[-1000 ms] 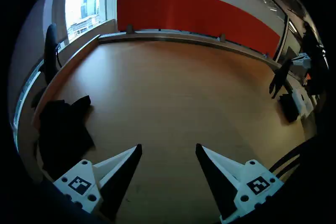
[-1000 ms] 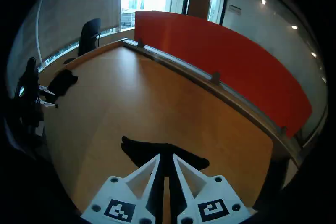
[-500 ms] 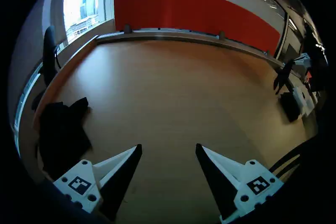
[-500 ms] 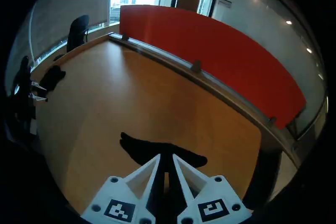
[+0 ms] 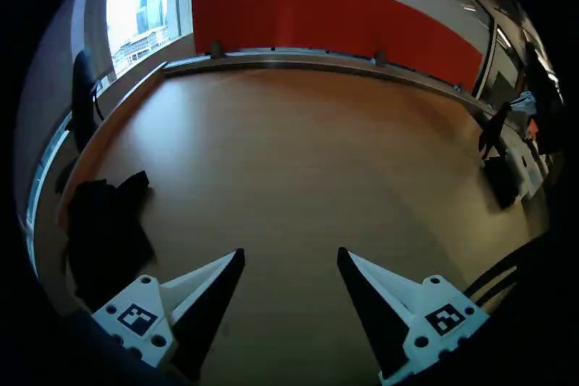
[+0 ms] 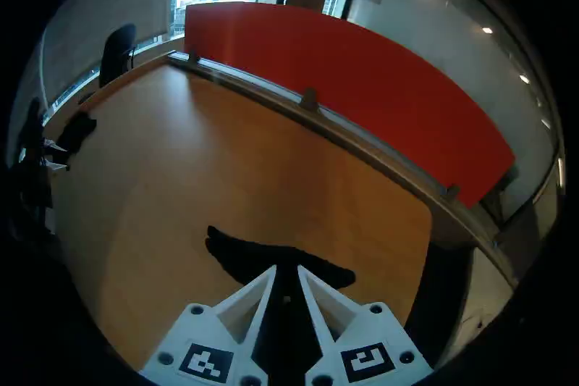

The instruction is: Fold towel

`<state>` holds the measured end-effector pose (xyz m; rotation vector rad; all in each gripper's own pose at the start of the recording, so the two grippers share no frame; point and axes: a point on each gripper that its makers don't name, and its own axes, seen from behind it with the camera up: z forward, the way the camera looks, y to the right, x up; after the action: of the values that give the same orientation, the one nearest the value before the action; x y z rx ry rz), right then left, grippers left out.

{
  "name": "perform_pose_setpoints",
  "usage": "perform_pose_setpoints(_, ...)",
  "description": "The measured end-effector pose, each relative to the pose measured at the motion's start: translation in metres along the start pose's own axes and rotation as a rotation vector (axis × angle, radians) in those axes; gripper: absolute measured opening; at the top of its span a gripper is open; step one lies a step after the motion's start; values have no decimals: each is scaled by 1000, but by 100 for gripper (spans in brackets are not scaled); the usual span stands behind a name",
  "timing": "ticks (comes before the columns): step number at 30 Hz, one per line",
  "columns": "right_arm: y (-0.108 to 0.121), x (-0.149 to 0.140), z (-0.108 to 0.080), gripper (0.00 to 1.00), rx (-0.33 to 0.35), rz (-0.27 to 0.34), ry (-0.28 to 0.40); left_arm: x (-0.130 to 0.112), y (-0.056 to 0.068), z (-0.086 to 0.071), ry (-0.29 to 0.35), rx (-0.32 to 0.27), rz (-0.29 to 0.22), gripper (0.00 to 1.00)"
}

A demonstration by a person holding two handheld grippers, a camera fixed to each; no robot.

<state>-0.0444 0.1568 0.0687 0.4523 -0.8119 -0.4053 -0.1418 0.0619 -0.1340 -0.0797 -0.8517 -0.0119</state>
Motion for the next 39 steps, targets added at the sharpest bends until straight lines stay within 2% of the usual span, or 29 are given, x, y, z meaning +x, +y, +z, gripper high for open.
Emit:
perform_pose_setpoints(11,20,-19,-4,5,-21,21,-28,-1,4,1,-5,6,2,95)
perform_pose_setpoints(24,22,-38,-12,5,-26,39,-44,3,9,2,-5,1,16,95)
perform_pose_setpoints(30,26,-62,-23,5,-39,52,-74,5,8,1,-1,0,18,95)
perform_pose_setpoints(39,34,-117,-42,5,-61,89,-146,7,3,-3,2,3,19,95)
